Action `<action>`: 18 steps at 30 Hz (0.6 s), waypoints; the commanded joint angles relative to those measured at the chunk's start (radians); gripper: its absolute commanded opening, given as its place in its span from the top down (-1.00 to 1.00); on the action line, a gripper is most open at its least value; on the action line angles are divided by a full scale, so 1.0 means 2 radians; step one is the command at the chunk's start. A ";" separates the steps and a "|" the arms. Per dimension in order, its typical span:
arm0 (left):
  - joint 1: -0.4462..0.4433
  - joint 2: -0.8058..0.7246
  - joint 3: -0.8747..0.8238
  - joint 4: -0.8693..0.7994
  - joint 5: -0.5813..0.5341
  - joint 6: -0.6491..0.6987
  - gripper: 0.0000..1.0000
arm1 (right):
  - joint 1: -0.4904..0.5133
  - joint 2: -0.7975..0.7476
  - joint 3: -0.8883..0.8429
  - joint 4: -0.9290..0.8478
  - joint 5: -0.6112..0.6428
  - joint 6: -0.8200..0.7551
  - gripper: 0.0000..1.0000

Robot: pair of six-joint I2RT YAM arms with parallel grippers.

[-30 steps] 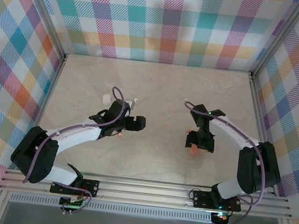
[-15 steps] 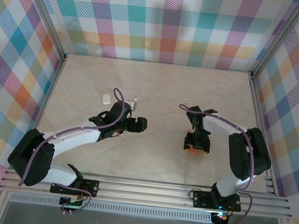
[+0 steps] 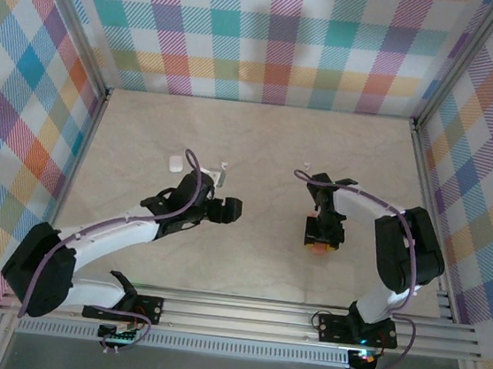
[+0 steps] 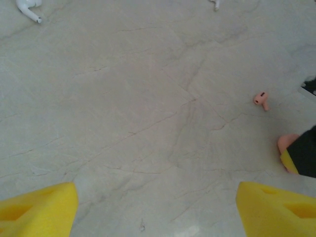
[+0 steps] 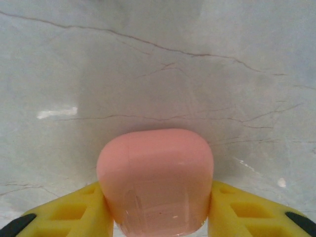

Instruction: Insert the wireless bluetooth earbuds into the charging case

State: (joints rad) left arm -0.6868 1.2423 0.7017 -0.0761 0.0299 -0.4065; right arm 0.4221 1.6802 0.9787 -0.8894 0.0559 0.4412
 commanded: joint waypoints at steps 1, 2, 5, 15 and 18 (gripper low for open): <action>-0.007 -0.030 -0.007 0.004 0.009 0.038 -0.66 | 0.001 -0.023 0.009 0.023 -0.044 0.018 0.19; -0.007 -0.038 -0.007 0.000 0.009 0.046 -0.67 | 0.001 -0.033 0.009 0.025 -0.050 0.021 0.19; -0.007 -0.063 -0.007 -0.005 0.016 0.064 -0.67 | 0.001 -0.064 0.023 0.031 -0.069 0.020 0.20; -0.008 -0.127 -0.050 0.094 0.056 0.070 -0.64 | 0.001 -0.118 0.089 0.068 -0.172 0.068 0.23; -0.008 -0.126 -0.085 0.178 0.064 0.054 -0.64 | 0.001 -0.124 0.089 0.094 -0.212 0.094 0.23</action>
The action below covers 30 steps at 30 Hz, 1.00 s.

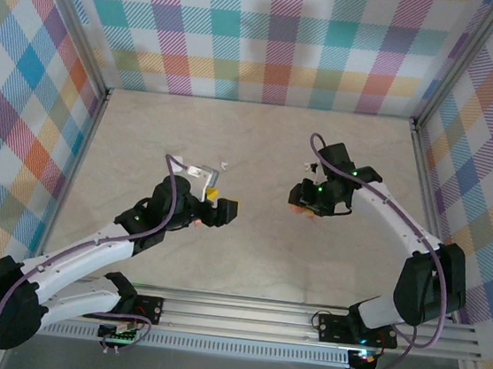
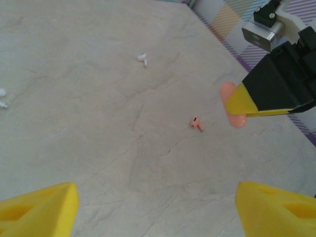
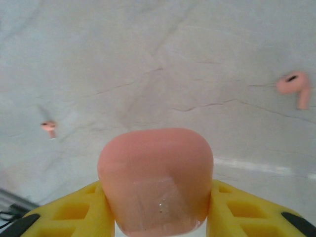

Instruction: Insert the wireless bluetooth earbuds into the charging case

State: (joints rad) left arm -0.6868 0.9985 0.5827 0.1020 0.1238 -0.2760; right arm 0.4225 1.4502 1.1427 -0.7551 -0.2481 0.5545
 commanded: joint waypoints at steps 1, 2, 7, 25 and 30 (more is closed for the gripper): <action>-0.009 0.002 -0.033 0.113 0.019 -0.016 -0.63 | 0.001 -0.009 0.008 0.031 -0.070 0.047 0.23; -0.009 0.011 -0.036 0.129 0.022 -0.020 -0.61 | 0.001 -0.009 0.008 0.036 -0.081 0.057 0.23; -0.022 0.043 -0.012 0.142 0.038 -0.028 -0.44 | 0.002 -0.023 0.001 0.064 -0.093 0.106 0.25; -0.102 0.259 -0.002 0.512 -0.009 -0.037 -0.38 | 0.001 -0.065 -0.026 0.130 -0.088 0.237 0.26; -0.102 0.293 0.023 0.526 -0.021 -0.052 -0.37 | 0.001 -0.065 -0.020 0.134 -0.090 0.245 0.26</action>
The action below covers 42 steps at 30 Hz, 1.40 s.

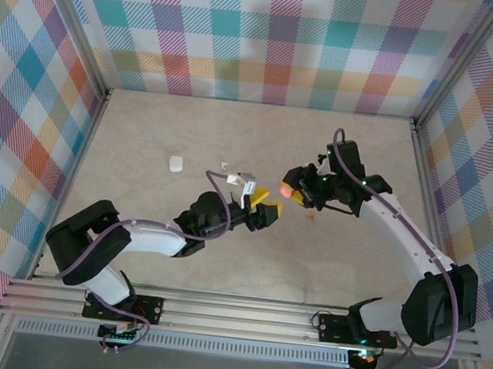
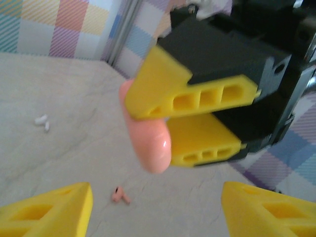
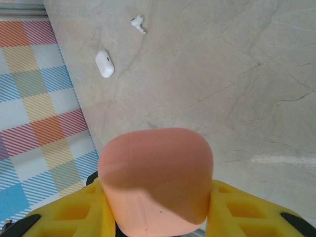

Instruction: Insert the wireless bluetooth earbuds into the charging case

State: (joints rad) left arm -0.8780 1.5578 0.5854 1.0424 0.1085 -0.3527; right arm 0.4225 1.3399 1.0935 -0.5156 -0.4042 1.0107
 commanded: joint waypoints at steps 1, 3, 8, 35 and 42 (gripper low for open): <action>-0.007 0.020 0.026 0.060 -0.015 -0.017 -0.36 | 0.002 -0.010 0.005 0.014 -0.013 0.018 0.26; -0.007 0.029 0.037 0.056 -0.022 -0.027 -0.26 | 0.001 -0.011 0.004 0.014 -0.016 0.021 0.25; -0.007 0.048 0.063 0.043 -0.013 -0.036 -0.15 | 0.001 -0.022 -0.001 0.016 -0.016 0.029 0.25; 0.033 0.005 0.069 -0.017 0.078 -0.022 0.74 | -0.009 -0.063 0.005 0.038 -0.026 -0.050 -0.46; 0.108 -0.118 0.091 -0.234 0.223 0.050 0.73 | -0.061 -0.098 0.062 -0.015 -0.052 -0.287 -0.51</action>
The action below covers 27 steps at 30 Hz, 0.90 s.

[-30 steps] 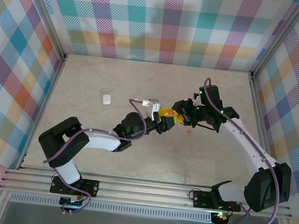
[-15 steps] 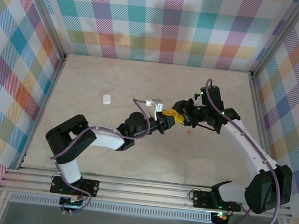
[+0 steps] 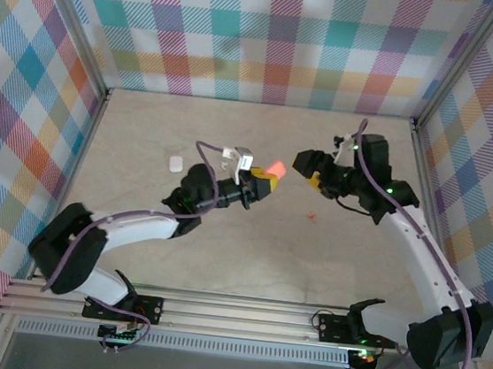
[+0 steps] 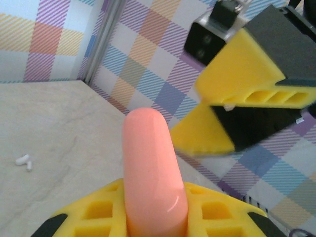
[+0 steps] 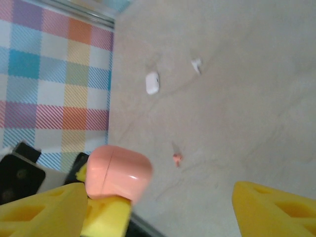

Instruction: Insert the wireless bluetooth earbuds into the charging case

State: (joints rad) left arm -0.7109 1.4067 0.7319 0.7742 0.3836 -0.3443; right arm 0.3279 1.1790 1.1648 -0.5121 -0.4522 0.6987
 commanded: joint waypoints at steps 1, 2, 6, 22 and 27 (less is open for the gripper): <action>0.034 -0.061 0.025 -0.134 0.104 0.060 0.73 | -0.015 -0.016 0.033 -0.020 -0.053 -0.167 -0.48; 0.042 -0.078 0.031 -0.167 0.119 0.072 0.74 | -0.015 -0.013 0.038 -0.020 -0.080 -0.199 -0.46; 0.077 -0.133 0.065 -0.280 0.175 0.120 0.74 | 0.004 -0.014 0.026 -0.013 -0.162 -0.307 -0.31; 0.089 -0.119 0.234 -0.574 0.330 0.266 0.73 | 0.101 -0.007 0.030 0.041 -0.202 -0.471 -0.05; 0.089 -0.092 0.279 -0.667 0.358 0.327 0.72 | 0.101 0.016 0.046 0.039 -0.241 -0.462 0.09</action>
State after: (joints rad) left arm -0.5392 1.2072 1.2274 -0.4118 1.0134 0.2062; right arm 0.5251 1.1915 1.2144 -0.4370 -0.8577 -0.2001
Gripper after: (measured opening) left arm 0.217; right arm 0.465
